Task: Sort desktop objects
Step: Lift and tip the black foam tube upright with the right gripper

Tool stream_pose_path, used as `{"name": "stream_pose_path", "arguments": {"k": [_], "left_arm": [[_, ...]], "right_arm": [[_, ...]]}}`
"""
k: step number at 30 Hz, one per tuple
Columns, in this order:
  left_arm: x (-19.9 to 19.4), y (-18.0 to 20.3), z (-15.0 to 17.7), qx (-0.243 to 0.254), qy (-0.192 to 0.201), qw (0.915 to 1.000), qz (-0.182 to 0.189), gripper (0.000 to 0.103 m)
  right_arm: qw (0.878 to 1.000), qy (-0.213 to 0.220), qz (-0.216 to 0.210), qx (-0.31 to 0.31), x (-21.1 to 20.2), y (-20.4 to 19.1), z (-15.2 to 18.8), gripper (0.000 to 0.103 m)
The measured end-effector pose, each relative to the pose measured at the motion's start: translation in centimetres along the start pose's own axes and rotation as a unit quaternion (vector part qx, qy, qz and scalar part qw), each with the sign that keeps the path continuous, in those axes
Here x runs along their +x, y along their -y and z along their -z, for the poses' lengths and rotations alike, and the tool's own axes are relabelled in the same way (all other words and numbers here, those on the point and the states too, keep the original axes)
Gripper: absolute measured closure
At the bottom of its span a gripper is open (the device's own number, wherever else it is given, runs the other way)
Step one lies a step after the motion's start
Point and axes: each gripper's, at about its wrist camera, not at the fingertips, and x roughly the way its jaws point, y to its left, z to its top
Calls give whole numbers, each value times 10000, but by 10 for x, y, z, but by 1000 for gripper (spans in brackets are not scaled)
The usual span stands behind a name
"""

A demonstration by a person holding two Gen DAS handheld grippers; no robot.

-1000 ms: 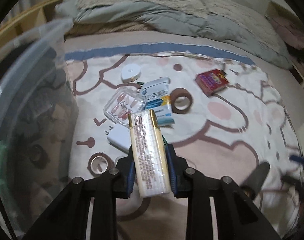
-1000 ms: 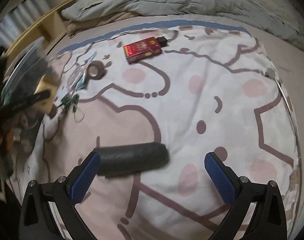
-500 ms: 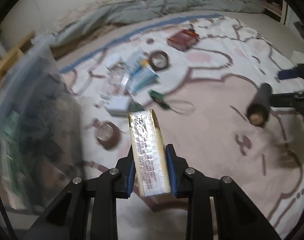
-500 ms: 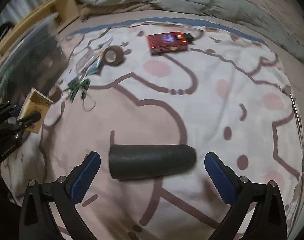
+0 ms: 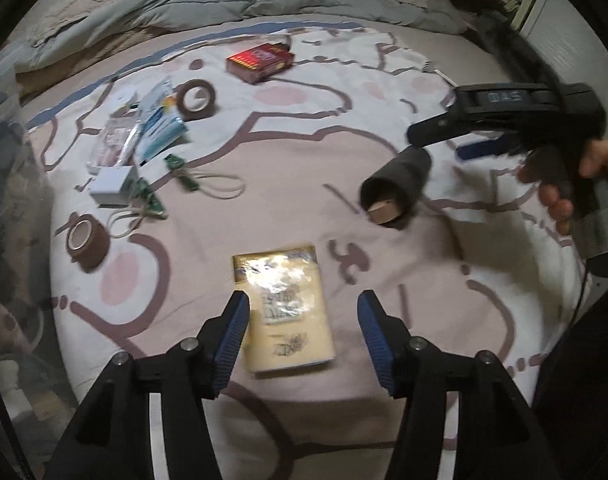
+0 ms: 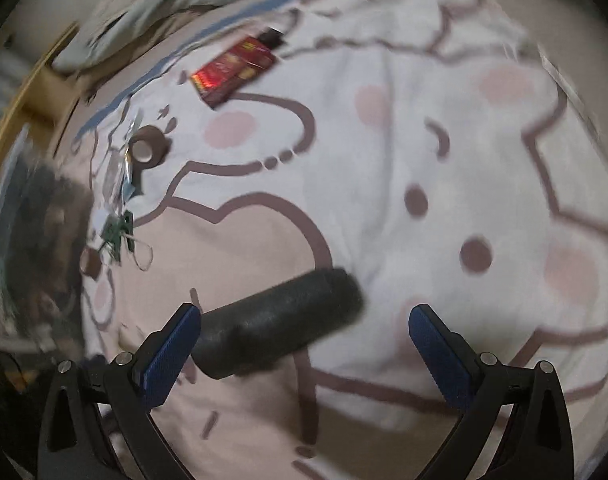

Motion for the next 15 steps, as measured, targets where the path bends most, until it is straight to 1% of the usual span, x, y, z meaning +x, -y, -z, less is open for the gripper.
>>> {"name": "stream_pose_path", "arguments": {"k": [1,3,5,6,9,12,13,14,15], "left_arm": [[-2,2,-1,-31,27,10000,73,47],[-5,1,-3,-88,75,9998,167,47],[-7,0,-5,-123,116,9996,205,47],[-8,-1,-5,-132,128,9996,212,47],[-8,-3,-5,-179,113,9996,210,47],[-8,-7,-2,-222,100,9995,182,47],[-8,-8,-2,-227,99,9996,166,47],[-8,-9,-1,-234,109,9995,159,47],[-9,-11,0,-248,123,9995,161,47]], "right_arm": [[9996,-121,-137,192,4,3,1,7],[9975,-324,-415,473,11,6,2,14],[9930,-591,-706,739,22,7,4,14],[9921,-657,-752,760,27,6,3,14],[9937,-641,-646,659,36,-1,-3,14],[9942,-569,-578,707,44,0,-11,15],[9947,-559,-536,670,46,0,-12,20],[9962,-522,-392,572,45,-3,-13,25],[9974,-473,-282,460,44,-5,-15,33]]}}
